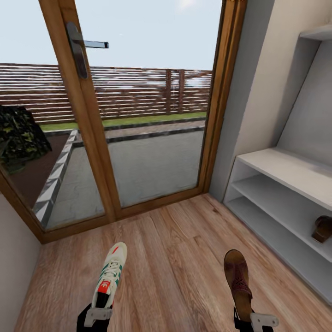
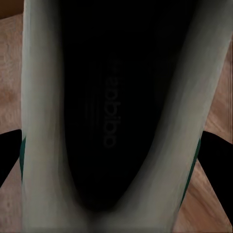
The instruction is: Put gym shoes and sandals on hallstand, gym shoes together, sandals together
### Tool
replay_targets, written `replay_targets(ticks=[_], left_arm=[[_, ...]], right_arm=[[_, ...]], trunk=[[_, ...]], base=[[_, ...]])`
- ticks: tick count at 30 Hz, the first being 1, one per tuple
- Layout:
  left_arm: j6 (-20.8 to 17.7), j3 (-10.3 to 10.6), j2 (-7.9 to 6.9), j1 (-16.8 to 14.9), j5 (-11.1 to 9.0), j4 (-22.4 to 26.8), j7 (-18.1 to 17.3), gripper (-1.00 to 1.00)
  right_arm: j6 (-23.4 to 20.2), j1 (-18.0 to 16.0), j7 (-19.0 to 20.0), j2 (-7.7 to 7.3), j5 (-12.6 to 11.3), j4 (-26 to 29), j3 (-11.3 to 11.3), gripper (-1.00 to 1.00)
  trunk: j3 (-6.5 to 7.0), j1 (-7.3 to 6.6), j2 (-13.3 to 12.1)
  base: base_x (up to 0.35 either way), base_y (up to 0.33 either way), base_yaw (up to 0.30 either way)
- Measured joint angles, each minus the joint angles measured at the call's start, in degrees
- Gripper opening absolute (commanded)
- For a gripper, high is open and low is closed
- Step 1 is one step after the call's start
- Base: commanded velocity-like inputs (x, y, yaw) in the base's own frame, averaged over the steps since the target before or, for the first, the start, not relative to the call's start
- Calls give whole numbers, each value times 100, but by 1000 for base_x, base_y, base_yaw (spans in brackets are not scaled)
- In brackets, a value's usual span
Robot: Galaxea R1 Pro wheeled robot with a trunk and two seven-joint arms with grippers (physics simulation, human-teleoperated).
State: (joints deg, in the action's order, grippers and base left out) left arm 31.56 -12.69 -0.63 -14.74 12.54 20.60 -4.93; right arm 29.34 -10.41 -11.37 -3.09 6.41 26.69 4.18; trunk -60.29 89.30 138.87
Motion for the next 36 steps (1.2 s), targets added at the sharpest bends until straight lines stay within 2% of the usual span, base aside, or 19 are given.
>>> replay_targets(ticks=[36], left_arm=[[0, 8, 2, 0, -1, -4, 0, -100]], right_arm=[[0, 1, 0, 1, 0, 0, -1, -100]], trunk=[[111, 0, 0]], base=[[0, 0, -255]])
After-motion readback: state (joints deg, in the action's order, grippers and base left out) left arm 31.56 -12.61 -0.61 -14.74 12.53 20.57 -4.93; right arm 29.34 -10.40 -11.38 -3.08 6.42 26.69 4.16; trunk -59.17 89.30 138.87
